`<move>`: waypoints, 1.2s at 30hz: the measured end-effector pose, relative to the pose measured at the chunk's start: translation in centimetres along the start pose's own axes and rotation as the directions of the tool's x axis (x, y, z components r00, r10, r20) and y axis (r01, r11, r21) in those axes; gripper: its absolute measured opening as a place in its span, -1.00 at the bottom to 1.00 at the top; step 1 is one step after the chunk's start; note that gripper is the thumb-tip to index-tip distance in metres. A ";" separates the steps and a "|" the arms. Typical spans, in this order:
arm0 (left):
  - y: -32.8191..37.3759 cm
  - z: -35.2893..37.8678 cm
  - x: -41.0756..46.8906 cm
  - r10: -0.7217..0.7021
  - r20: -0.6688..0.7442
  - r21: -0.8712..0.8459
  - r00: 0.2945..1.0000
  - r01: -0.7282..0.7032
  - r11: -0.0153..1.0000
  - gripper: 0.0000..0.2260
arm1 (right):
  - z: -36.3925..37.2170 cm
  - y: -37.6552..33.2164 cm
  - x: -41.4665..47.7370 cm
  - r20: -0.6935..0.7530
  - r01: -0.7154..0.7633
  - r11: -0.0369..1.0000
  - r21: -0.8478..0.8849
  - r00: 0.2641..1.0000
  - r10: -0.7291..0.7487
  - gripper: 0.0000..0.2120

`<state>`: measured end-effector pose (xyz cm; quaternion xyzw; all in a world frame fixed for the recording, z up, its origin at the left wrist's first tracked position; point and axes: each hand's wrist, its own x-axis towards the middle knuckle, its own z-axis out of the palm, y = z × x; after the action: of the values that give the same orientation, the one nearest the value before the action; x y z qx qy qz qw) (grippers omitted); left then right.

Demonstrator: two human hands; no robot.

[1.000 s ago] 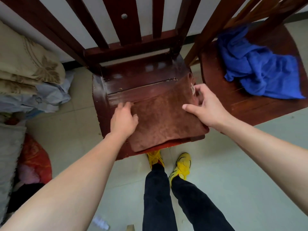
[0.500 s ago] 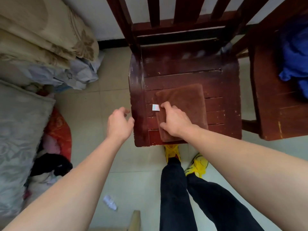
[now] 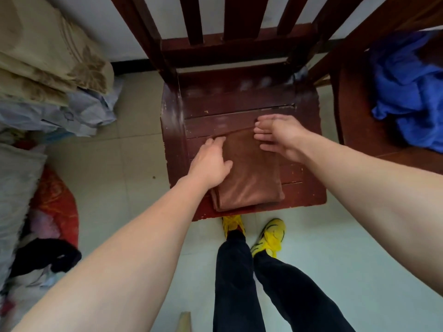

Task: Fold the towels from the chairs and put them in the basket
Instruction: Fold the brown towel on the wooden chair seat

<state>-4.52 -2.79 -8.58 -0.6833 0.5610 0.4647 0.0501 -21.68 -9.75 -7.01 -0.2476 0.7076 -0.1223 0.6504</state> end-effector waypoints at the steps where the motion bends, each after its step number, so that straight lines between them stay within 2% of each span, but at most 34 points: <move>1: 0.1 -0.2 0.2 -0.011 0.004 -0.006 1.000 0.011 1.000 -0.35 | -0.1 0.3 -0.3 -0.035 0.033 0.999 -0.012 0.999 -0.034 -0.85; 4: 0.5 -0.6 -0.7 0.046 -0.085 0.019 0.995 -0.044 0.999 -0.44 | -0.2 2.2 -2.8 -0.195 0.123 0.990 -0.063 0.972 -0.133 -0.92; 6: 0.5 -0.6 -2.0 0.101 -0.180 0.102 0.979 -0.083 0.991 -0.64 | 0.2 5.1 -5.0 -0.144 0.082 0.994 -0.068 0.985 -0.091 -0.84; 7: 0.3 -0.2 -2.7 0.121 -0.175 0.148 0.977 -0.096 0.984 -0.73 | 0.4 6.7 -6.1 -0.094 0.042 0.994 -0.100 0.994 -0.051 -0.82; 9: -0.2 0.8 -3.8 0.137 -0.061 0.217 0.989 -0.121 0.969 -0.80 | 0.5 10.0 -7.5 -0.032 -0.039 0.983 -0.180 0.999 0.033 -0.85; 12: -1.5 2.1 -4.6 0.027 0.106 0.211 0.994 -0.049 0.976 -0.68 | -0.8 13.3 -7.5 -0.113 -0.134 0.962 -0.237 0.988 0.109 -0.94; 15: -1.7 2.2 -3.9 0.000 0.110 0.204 0.994 -0.022 0.979 -0.69 | -2.3 13.5 -7.0 -0.212 -0.166 0.944 -0.286 0.971 0.107 -0.89; 17: -1.1 1.8 -2.9 -0.002 0.103 0.201 0.995 -0.019 0.979 -0.75 | -2.8 12.5 -6.7 -0.344 -0.139 0.922 -0.361 0.939 0.007 -0.86; 19: -0.3 1.5 -2.1 -0.007 0.046 0.107 0.999 0.002 0.994 -0.83 | -3.1 11.2 -6.3 -0.416 -0.069 0.904 -0.422 0.900 -0.126 -0.81; 20: 0.1 1.3 -1.6 -0.012 -0.001 0.031 1.000 0.012 0.999 -0.87 | -2.9 10.6 -6.0 -0.403 -0.036 0.895 -0.444 0.901 -0.164 -0.72; 22: 1.1 1.0 -0.7 -0.036 -0.072 -0.143 0.997 0.025 0.989 -0.91 | -2.1 9.6 -5.4 -0.317 -0.013 0.853 -0.522 0.931 -0.179 -0.43; 24: 1.9 0.7 0.3 -0.071 -0.069 -0.279 0.995 0.049 0.959 -0.88 | -0.7 9.3 -5.0 -0.242 -0.041 0.735 -0.677 0.955 -0.170 -0.25; 26: 2.5 0.5 1.0 -0.112 0.020 -0.350 0.993 0.112 0.930 -0.87 | 0.1 9.6 -4.4 -0.226 -0.098 0.644 -0.758 0.967 -0.119 -0.26; 27: 2.7 0.4 1.3 -0.135 0.080 -0.382 0.988 0.156 0.911 -0.87 | 0.0 9.6 -4.1 -0.230 -0.130 0.657 -0.743 0.971 -0.067 -0.29; 29: 3.1 0.0 1.5 -0.178 0.177 -0.476 0.968 0.243 0.845 -0.86 | -0.9 9.3 -3.7 -0.207 -0.129 0.769 -0.626 0.978 -0.004 -0.44; 31: 4.0 -0.4 1.8 -0.194 0.221 -0.580 0.956 0.289 0.761 -0.90 | -2.4 8.3 -3.5 -0.200 -0.037 0.796 -0.604 0.974 -0.106 -0.61; 33: 5.1 -0.9 2.2 -0.206 0.245 -0.687 0.947 0.319 0.653 -0.88 | -4.0 6.8 -3.5 -0.183 0.085 0.656 -0.750 0.926 -0.329 -0.66; 36: 6.9 -1.6 3.3 -0.203 0.298 -0.779 0.933 0.360 0.513 -0.57 | -5.7 5.0 -4.2 -0.069 0.178 0.350 -0.920 0.805 -0.590 -0.63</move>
<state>-9.37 -8.63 -6.78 -0.6669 0.1539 0.7132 -0.1517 -28.05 -4.27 -5.18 -0.6793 0.6973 0.0622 0.2199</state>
